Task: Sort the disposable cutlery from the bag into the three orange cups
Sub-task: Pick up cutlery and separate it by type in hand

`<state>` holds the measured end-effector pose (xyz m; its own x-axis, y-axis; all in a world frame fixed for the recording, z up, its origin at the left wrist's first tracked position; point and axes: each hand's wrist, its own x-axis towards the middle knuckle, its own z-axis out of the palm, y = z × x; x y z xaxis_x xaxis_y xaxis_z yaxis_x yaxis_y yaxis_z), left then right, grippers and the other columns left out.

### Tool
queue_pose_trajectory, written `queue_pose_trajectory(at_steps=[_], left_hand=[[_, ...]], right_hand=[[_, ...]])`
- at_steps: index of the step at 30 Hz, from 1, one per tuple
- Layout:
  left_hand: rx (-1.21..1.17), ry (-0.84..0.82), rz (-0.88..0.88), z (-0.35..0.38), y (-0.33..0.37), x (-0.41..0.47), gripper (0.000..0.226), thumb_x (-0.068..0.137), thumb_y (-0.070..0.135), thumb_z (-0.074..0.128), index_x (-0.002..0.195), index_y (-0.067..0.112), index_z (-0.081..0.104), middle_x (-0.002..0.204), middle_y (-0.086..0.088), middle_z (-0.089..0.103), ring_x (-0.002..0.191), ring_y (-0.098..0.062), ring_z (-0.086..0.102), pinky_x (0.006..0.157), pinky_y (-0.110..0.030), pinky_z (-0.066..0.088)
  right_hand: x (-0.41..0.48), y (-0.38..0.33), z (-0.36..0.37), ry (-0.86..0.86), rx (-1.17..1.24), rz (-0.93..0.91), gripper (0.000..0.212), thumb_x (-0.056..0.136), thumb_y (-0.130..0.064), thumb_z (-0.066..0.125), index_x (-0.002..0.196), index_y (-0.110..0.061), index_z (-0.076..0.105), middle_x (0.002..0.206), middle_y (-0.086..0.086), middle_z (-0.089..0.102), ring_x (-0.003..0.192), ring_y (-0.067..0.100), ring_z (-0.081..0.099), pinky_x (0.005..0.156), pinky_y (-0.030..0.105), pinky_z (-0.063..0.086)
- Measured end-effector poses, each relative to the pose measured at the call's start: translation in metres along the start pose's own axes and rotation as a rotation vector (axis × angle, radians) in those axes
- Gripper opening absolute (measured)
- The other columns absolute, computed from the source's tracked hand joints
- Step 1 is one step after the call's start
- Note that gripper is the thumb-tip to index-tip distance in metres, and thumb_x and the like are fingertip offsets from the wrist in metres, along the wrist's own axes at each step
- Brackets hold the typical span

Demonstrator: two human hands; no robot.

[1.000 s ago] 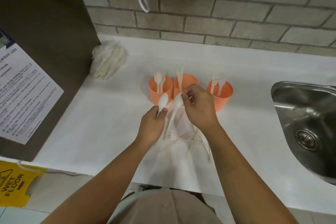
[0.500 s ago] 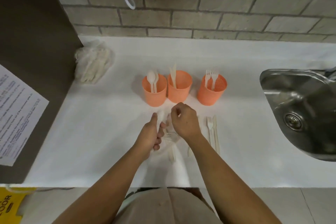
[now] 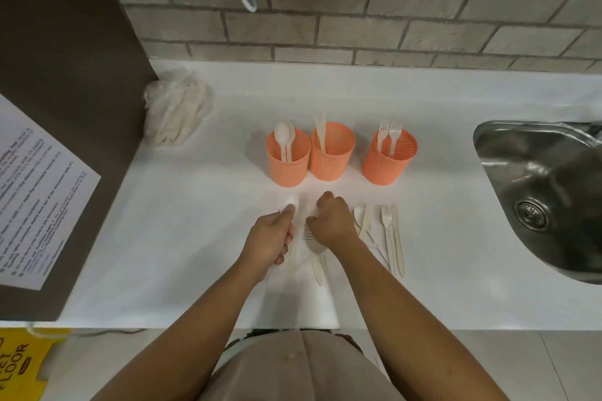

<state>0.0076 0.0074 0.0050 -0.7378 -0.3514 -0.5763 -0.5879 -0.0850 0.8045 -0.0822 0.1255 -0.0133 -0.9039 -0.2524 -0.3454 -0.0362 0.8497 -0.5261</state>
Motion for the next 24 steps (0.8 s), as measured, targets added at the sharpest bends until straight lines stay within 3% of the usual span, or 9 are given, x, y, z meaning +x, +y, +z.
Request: queue_pose_trajectory(at_steps=[2, 5, 10, 12, 15, 17, 20, 22, 24], left_hand=[[-0.01, -0.003, -0.009, -0.001, 0.0, 0.0, 0.051, 0.1, 0.058, 0.051, 0.075, 0.014, 0.057, 0.064, -0.004, 0.049, 0.051, -0.017, 0.039, 0.049, -0.03, 0.033], [-0.033, -0.013, -0.016, -0.002, 0.0, 0.001, 0.044, 0.101, 0.053, 0.05, 0.082, 0.014, 0.059, 0.067, -0.002, 0.049, 0.053, -0.017, 0.039, 0.051, -0.029, 0.032], [0.051, 0.028, 0.105, 0.007, -0.004, 0.005, 0.027, 0.102, 0.032, 0.046, 0.089, 0.012, 0.058, 0.077, -0.005, 0.054, 0.065, -0.021, 0.048, 0.058, -0.034, 0.043], [0.125, 0.064, 0.199, 0.013, -0.005, 0.004, 0.032, 0.105, 0.032, 0.045, 0.091, 0.005, 0.055, 0.079, -0.005, 0.057, 0.071, -0.022, 0.052, 0.066, -0.036, 0.045], [0.212, 0.087, 0.282, 0.022, -0.001, 0.004, 0.034, 0.107, 0.032, 0.042, 0.096, 0.0, 0.051, 0.084, -0.01, 0.062, 0.077, -0.024, 0.056, 0.069, -0.037, 0.043], [0.192, 0.069, 0.283, 0.027, 0.002, 0.003, 0.032, 0.109, 0.03, 0.041, 0.1, 0.002, 0.053, 0.083, -0.006, 0.066, 0.079, -0.023, 0.063, 0.07, -0.035, 0.046], [0.154, 0.07, 0.249, 0.033, -0.001, 0.008, 0.033, 0.109, 0.035, 0.039, 0.098, 0.009, 0.055, 0.082, -0.004, 0.064, 0.076, -0.022, 0.062, 0.071, -0.037, 0.047], [0.099, 0.071, 0.21, 0.034, -0.005, 0.013, 0.033, 0.109, 0.038, 0.039, 0.097, 0.013, 0.057, 0.084, -0.002, 0.062, 0.076, -0.021, 0.058, 0.073, -0.037, 0.046], [0.017, 0.057, 0.158, 0.036, -0.005, 0.014, 0.035, 0.108, 0.042, 0.04, 0.102, 0.016, 0.062, 0.081, 0.003, 0.059, 0.069, -0.016, 0.054, 0.069, -0.034, 0.044]], right_hand=[[0.005, 0.005, -0.002, 0.043, 0.187, 0.08, 0.03, 0.089, -0.013, 0.067, 0.118, -0.007, 0.062, 0.113, 0.008, 0.063, 0.106, 0.027, 0.064, 0.081, 0.025, 0.045], [0.006, 0.011, -0.01, 0.17, 0.356, 0.1, 0.019, 0.088, -0.015, 0.069, 0.107, -0.013, 0.069, 0.091, -0.001, 0.064, 0.083, 0.019, 0.063, 0.077, 0.023, 0.046], [-0.011, 0.004, -0.026, 0.428, 0.396, -0.226, 0.022, 0.092, -0.014, 0.07, 0.113, -0.018, 0.066, 0.078, -0.01, 0.061, 0.063, 0.007, 0.055, 0.064, 0.018, 0.042], [-0.018, -0.003, -0.027, 0.444, 0.389, -0.307, 0.013, 0.092, -0.014, 0.071, 0.104, -0.018, 0.067, 0.069, -0.01, 0.059, 0.058, 0.005, 0.054, 0.061, 0.01, 0.038], [-0.027, -0.01, -0.025, 0.409, 0.409, -0.336, 0.008, 0.095, -0.017, 0.07, 0.103, -0.016, 0.07, 0.06, -0.012, 0.055, 0.058, 0.006, 0.059, 0.061, 0.007, 0.038], [-0.03, -0.012, -0.026, 0.363, 0.442, -0.32, 0.014, 0.097, -0.019, 0.066, 0.111, -0.018, 0.07, 0.062, -0.01, 0.057, 0.062, 0.006, 0.061, 0.063, 0.007, 0.04], [-0.031, -0.005, -0.032, 0.269, 0.514, -0.326, 0.028, 0.101, -0.018, 0.058, 0.128, -0.025, 0.063, 0.081, -0.005, 0.068, 0.075, 0.004, 0.065, 0.071, 0.009, 0.048], [-0.03, 0.007, -0.036, 0.287, 0.555, -0.293, 0.033, 0.102, -0.015, 0.054, 0.132, -0.026, 0.058, 0.09, -0.001, 0.072, 0.081, 0.01, 0.068, 0.077, 0.021, 0.055], [-0.027, 0.024, -0.039, 0.366, 0.443, -0.216, 0.033, 0.101, -0.011, 0.053, 0.132, -0.018, 0.059, 0.101, 0.008, 0.072, 0.09, 0.021, 0.067, 0.083, 0.035, 0.056]])
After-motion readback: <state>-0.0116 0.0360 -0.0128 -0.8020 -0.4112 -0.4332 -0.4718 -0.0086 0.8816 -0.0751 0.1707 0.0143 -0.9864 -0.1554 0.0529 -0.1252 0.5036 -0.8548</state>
